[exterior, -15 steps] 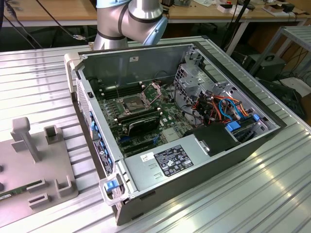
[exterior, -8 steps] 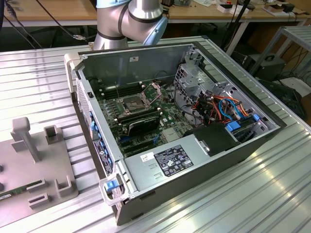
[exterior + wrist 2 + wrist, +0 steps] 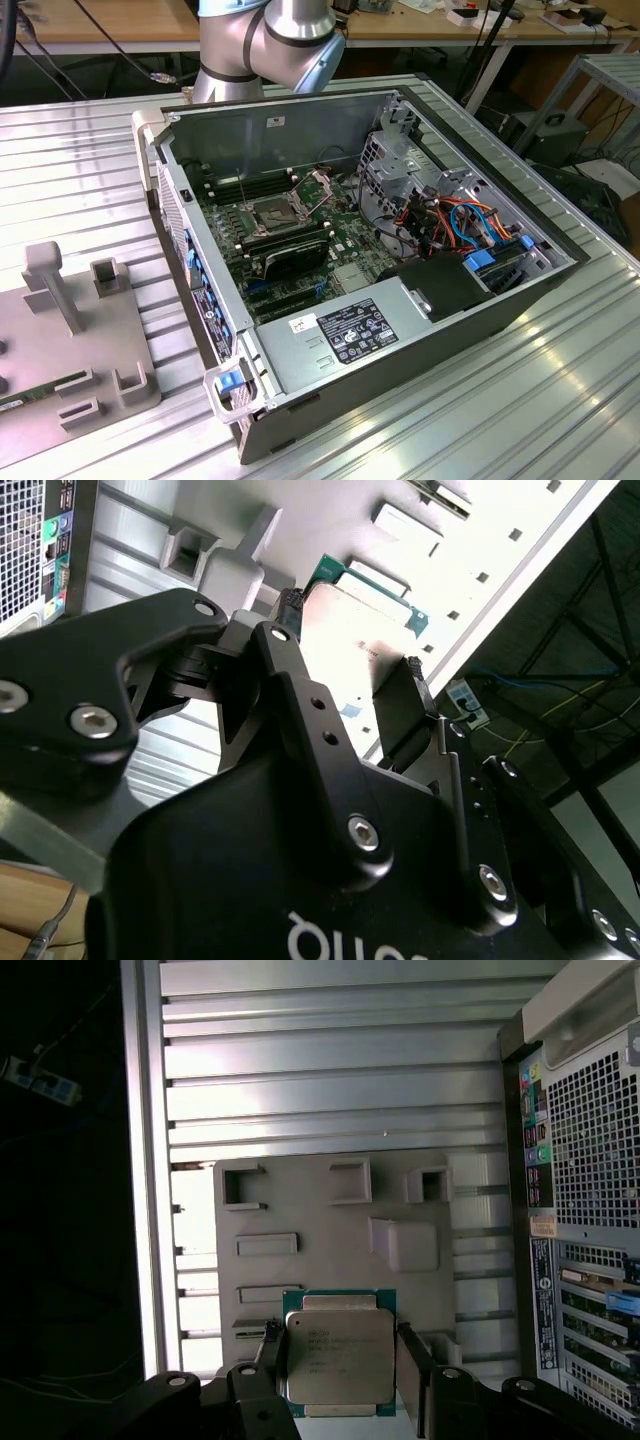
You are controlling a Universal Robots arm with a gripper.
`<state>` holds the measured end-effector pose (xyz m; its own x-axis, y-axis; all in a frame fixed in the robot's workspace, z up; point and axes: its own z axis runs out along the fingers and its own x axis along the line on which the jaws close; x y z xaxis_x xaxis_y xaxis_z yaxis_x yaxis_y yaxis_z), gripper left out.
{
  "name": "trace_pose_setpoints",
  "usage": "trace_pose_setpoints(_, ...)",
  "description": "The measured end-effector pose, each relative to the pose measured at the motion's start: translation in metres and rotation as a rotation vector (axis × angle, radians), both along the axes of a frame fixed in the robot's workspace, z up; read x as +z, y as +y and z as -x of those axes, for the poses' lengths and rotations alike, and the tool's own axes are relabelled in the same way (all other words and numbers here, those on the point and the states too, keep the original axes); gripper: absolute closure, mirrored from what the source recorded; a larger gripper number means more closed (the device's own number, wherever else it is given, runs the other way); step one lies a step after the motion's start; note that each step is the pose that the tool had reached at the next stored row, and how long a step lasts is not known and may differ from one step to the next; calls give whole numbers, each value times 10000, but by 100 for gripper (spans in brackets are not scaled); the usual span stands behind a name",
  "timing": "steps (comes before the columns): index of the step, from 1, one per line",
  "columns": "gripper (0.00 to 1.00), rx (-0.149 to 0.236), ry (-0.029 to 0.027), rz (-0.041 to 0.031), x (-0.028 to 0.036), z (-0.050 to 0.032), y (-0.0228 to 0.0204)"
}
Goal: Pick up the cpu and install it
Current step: 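Pick up the cpu and move it towards the insertion slot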
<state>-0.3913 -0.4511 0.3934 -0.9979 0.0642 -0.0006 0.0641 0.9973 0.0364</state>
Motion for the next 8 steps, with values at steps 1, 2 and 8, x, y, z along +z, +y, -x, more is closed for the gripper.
trace_pose_setpoints(1, 46, -1, 0, 0, 0, -17, 0)
trace_pose_setpoints(2, 46, -1, 0, 0, 0, -29, 0)
trace_pose_setpoints(8, 46, -2, -1, -1, -2, -95, 1)
